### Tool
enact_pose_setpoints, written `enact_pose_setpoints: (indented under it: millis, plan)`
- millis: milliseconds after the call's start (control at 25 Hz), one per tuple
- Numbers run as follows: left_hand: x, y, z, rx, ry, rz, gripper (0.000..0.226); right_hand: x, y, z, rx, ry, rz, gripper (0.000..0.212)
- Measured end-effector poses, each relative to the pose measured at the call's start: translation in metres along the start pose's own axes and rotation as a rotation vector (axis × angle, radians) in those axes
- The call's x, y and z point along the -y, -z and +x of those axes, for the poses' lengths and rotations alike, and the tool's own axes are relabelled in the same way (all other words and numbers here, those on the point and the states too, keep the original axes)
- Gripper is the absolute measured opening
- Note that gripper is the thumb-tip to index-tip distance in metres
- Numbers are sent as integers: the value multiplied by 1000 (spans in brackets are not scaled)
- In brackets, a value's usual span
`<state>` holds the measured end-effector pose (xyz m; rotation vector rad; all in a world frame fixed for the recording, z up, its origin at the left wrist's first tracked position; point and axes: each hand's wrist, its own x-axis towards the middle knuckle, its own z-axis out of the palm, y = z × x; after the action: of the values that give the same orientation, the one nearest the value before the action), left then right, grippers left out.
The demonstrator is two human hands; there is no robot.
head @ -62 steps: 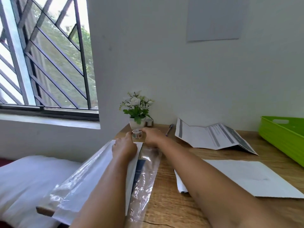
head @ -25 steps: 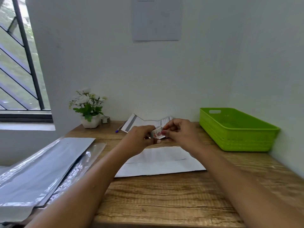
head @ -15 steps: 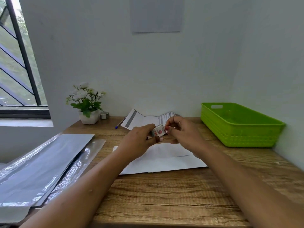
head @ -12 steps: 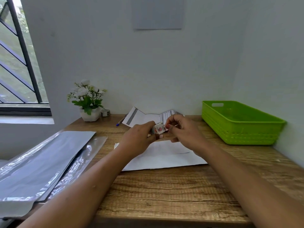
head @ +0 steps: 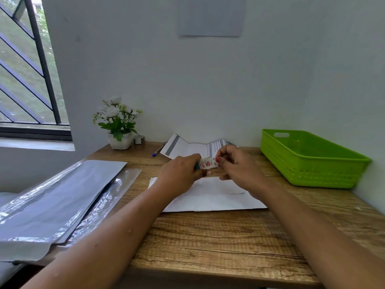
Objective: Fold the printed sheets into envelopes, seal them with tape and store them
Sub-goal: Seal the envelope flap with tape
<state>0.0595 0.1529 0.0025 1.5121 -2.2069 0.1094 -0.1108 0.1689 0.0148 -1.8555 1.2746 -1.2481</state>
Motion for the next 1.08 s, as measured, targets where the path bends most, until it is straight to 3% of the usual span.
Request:
enact_pose_setpoints:
  millis: [440,600,800,960,1080]
  plan:
    - [9,0,-2,4,85,106,40,-4,3,2,-29,-17,-34,12]
    - [13,-1,-2,16,124,84,46,-4,8,2,-44,-21,10,7]
    - [31,-3,0,9,227,-16,55,-3,9,0,-26,17,31,17]
    - [45,-1,4,-29,285,-141,41,-4,5,-2,5,17,104,11]
    - [77,5,18,-101,434,-205,34,-4,-2,-4,46,8,164,12]
